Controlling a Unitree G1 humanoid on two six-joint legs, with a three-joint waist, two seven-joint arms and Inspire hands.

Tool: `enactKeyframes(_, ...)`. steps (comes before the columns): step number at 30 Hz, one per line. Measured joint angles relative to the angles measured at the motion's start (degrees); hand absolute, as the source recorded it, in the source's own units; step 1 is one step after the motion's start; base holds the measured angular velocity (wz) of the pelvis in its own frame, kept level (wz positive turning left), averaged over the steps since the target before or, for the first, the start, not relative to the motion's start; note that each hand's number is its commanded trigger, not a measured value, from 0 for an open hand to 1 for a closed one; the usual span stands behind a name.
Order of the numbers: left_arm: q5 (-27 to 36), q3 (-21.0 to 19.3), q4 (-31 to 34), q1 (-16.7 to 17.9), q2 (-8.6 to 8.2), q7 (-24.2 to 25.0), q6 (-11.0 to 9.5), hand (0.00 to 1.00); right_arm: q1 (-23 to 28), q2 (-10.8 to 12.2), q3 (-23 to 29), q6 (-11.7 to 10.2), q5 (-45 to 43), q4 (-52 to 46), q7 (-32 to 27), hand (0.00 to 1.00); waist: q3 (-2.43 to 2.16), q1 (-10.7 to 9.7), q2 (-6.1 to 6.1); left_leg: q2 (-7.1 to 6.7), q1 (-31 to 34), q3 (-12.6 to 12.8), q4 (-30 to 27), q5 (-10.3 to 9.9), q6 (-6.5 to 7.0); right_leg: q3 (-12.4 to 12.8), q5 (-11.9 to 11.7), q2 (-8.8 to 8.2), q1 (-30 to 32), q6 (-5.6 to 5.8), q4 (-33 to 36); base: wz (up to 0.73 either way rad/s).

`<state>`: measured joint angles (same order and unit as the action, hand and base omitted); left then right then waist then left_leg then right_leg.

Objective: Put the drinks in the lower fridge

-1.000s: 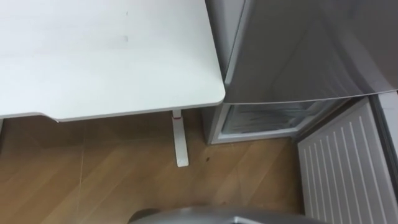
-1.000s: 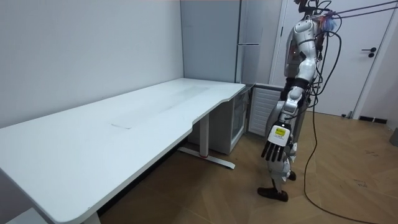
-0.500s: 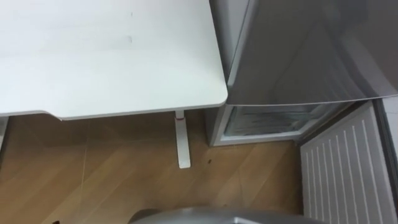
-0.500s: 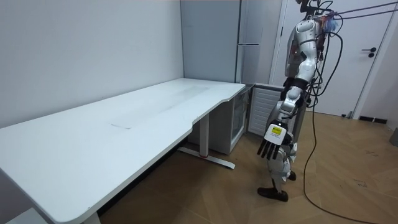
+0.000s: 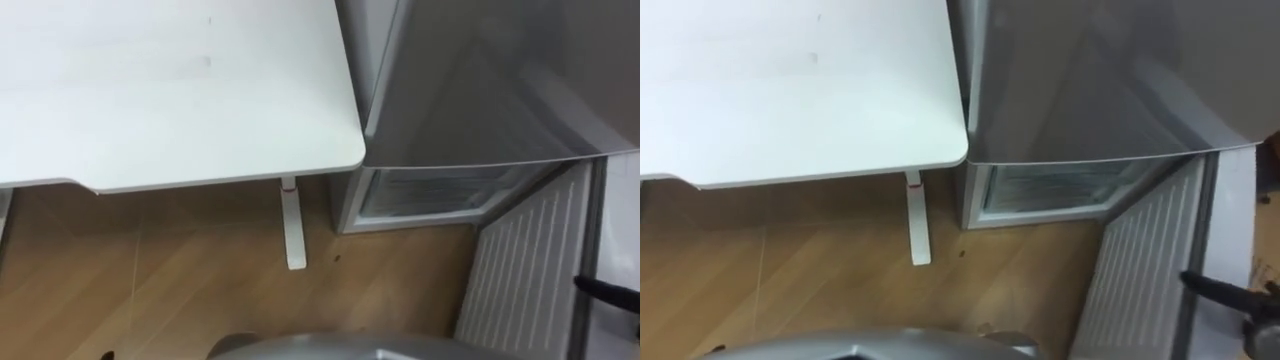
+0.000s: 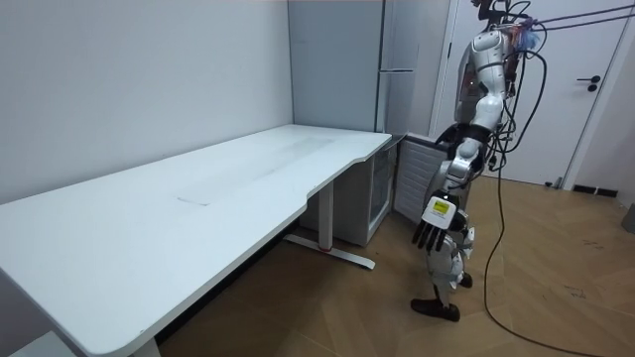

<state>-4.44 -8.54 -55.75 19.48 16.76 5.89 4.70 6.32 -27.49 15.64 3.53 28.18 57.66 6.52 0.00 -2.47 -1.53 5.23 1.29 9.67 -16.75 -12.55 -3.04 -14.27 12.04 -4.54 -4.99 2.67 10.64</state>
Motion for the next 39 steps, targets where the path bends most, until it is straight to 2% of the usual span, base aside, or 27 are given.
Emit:
enactKeyframes(3, -0.3, 1.3, -1.0, -1.2, -1.48, -0.2, -0.2, 0.0, 0.1, 3.1, -1.3, -1.0, -0.7, -2.6, 2.2, 0.0, 0.02, 0.1, 0.69, 0.02, -0.1, 0.0, 0.1, 0.1, -0.07, -0.1, 0.0, 0.0, 0.0, -0.01, 0.1, 0.0)
enactKeyframes(5, -0.2, 2.7, -1.1, -1.3, -1.93, -0.2, -0.3, 0.0, 0.2, 4.8, -2.3, -1.7, -1.4, -4.7, 2.5, 0.0, 0.22, 0.0, 1.02, 0.02, -0.1, 0.0, 0.1, 0.1, -0.06, 0.0, 0.0, 0.0, 0.0, -0.01, 0.0, 0.0)
enactKeyframes(7, -0.2, 3.0, -1.3, -1.2, -2.63, -0.3, -0.4, 0.0, -0.2, 7.5, -2.3, -3.8, -1.2, -5.7, 2.9, 0.0, 0.18, -0.1, 1.41, -0.02, 0.0, 0.0, 0.1, 0.1, -0.07, -0.2, 0.0, -0.05, -0.1, 0.01, -0.1, 0.0)
enactKeyframes(12, -0.2, 3.0, -1.6, -1.2, -3.21, -0.8, -0.8, 0.0, -0.8, 9.0, -5.5, -5.5, -1.3, -6.8, 5.0, 0.0, 0.04, 1.1, 1.77, 0.01, -0.1, 0.0, 0.1, 0.1, -0.07, -0.3, 0.0, -0.05, -0.1, 0.01, -0.1, 0.0)
enactKeyframes(14, 0.1, 3.0, -1.5, -1.2, -3.47, -1.0, -1.2, 0.0, -0.7, 9.3, -8.2, -5.2, -1.7, -6.8, 5.5, 0.0, 0.02, 1.6, 1.72, -0.01, -0.1, 0.0, 0.1, 0.1, -0.07, -0.4, 0.0, -0.07, -0.2, 0.01, -0.1, 0.02)
enactKeyframes(19, 0.2, 3.0, -1.7, -1.2, -4.66, -2.0, -1.5, 0.0, -0.7, 13.1, -12.1, -5.1, -6.2, -4.5, 7.3, 0.0, 0.15, 2.2, 1.24, -0.16, -0.7, -0.3, 0.1, 0.1, -0.08, -0.9, 0.1, -0.21, -1.1, 0.1, -0.3, 0.04)
enactKeyframes(22, 0.2, 3.0, -1.7, -1.3, -5.0, -2.0, -2.2, 0.0, -0.2, 13.2, -13.6, -4.7, -6.2, -4.1, 7.3, 0.0, 0.3, 2.9, 0.78, -0.25, -0.7, -0.4, 0.1, 0.1, -0.07, -0.9, 0.2, -0.32, -1.1, 0.18, -0.5, 0.0)
enactKeyframes(29, 0.2, 3.0, -1.6, -1.2, -5.12, -3.2, -2.1, 0.0, 0.0, 13.3, -14.9, -3.9, -6.1, -3.6, 7.5, 0.0, 0.32, 2.7, -0.71, -0.89, -0.8, -1.9, 0.3, 0.1, -0.05, -2.2, 0.3, -0.55, -2.3, 0.38, -1.0, 0.11)
enactKeyframes(31, 0.2, 3.0, -1.8, -1.0, -5.12, -3.8, -1.9, 0.0, -0.5, 13.4, -14.9, -3.5, -6.5, -1.7, 8.1, 0.0, 0.02, 2.9, -0.82, -0.92, -0.8, -2.1, 0.3, 0.1, -0.05, -2.8, 0.3, -0.6, -2.6, 0.38, -1.1, 0.09)
enactKeyframes(34, 0.2, 3.0, -2.0, -0.9, -5.29, -4.1, -1.0, 0.0, -0.5, 13.5, -14.9, -3.2, -8.4, -0.1, 8.7, 0.0, 0.04, 2.9, -0.79, -0.94, -1.0, -2.4, 0.3, 0.1, -0.06, -3.3, 0.3, -0.59, -3.1, 0.38, -1.1, 0.09)
enactKeyframes(37, 0.2, 3.0, -3.0, -1.0, -5.78, -4.1, -1.0, 0.0, -0.9, 14.0, -14.8, -2.9, -10.3, 2.3, 8.7, 0.0, 0.04, 2.9, -0.26, -0.94, -0.9, -2.5, 0.3, 0.1, -0.06, -3.3, 0.3, -0.59, -3.3, 0.38, -1.1, 0.01)
enactKeyframes(39, 0.2, 3.0, -4.1, -1.1, -6.17, -4.1, -0.9, 0.0, -0.7, 14.4, -14.8, -2.5, -11.1, 3.2, 8.7, 0.0, 0.22, 3.0, -0.13, -0.95, -0.9, -2.5, 0.1, 0.0, -0.05, -3.4, 0.4, -0.62, -3.4, 0.43, -1.2, 0.0)
